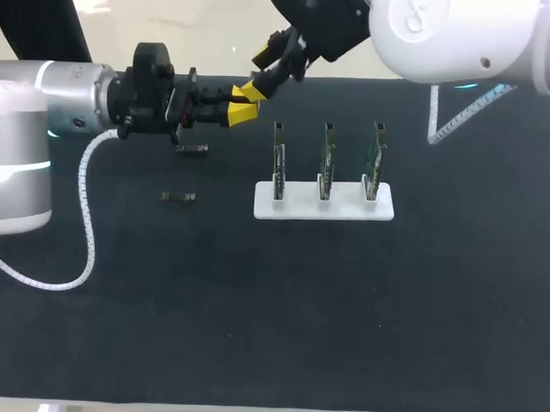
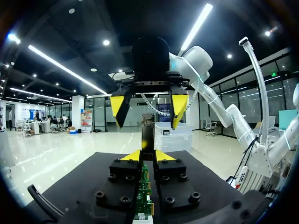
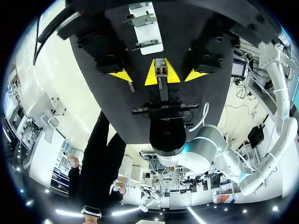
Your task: Pick up the optical module with the left hand, and insert it into the network port with the right hand.
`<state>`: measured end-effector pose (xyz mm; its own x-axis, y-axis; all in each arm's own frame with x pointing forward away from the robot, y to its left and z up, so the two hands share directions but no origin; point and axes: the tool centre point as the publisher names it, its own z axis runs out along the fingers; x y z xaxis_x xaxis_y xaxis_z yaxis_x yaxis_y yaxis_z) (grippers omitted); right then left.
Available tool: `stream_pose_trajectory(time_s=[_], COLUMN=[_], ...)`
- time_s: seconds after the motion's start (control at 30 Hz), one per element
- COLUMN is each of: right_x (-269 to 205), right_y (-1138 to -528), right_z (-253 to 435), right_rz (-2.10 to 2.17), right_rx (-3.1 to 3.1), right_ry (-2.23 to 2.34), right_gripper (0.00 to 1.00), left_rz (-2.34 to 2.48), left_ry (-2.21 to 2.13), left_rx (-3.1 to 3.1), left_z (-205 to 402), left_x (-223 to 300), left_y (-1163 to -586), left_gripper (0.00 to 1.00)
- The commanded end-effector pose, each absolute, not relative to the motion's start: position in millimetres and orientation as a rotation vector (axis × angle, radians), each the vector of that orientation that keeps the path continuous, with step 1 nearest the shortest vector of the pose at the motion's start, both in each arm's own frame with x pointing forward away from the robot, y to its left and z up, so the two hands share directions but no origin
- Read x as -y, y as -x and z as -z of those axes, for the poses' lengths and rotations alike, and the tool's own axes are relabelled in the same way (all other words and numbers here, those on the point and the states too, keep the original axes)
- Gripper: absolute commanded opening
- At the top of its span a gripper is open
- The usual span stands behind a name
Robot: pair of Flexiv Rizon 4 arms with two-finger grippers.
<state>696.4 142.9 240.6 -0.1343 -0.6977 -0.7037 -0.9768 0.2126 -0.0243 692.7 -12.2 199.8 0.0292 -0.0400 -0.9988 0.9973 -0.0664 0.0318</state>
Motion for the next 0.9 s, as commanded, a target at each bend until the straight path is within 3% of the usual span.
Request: stream_pose_trajectory(time_s=[0.03,0.07,0.23,0.3,0.57,0.6,0.63,0.9], right_x=[-143.6,-144.2,-146.6,-147.7,-150.8,-150.8,-150.9,-151.9], right_y=[-696.3,-696.5,-698.2,-698.5,-699.4,-699.4,-699.5,-699.2], right_z=[-240.8,-240.3,-240.2,-240.8,-240.8,-240.7,-240.7,-241.1], right_rz=[-0.609,-0.609,-0.610,-0.610,-0.606,-0.605,-0.605,-0.608], right_rx=[-1.900,-1.899,-1.897,-1.899,-1.908,-1.908,-1.908,-1.915], right_ry=[1.545,1.544,1.540,1.537,1.527,1.527,1.527,1.527], right_gripper=[0.45,0.38,0.28,0.01,0.00,0.00,0.00,0.00], left_rz=[1.254,1.254,1.254,1.254,1.254,1.254,1.254,1.254], left_ry=[-1.245,-1.245,-1.245,-1.245,-1.245,-1.245,-1.245,-1.245], left_rx=[-1.125,-1.125,-1.125,-1.125,-1.125,-1.125,-1.125,-1.125], left_z=[-199.7,-199.7,-199.7,-199.7,-199.7,-199.7,-199.7,-199.7], left_x=[12.6,12.6,12.6,12.6,12.6,12.6,12.6,12.6], left_y=[-693.6,-693.6,-693.6,-693.6,-693.6,-693.6,-693.6,-693.6], left_gripper=[0.00,0.00,0.00,0.00,0.00,0.37,1.00,1.00])
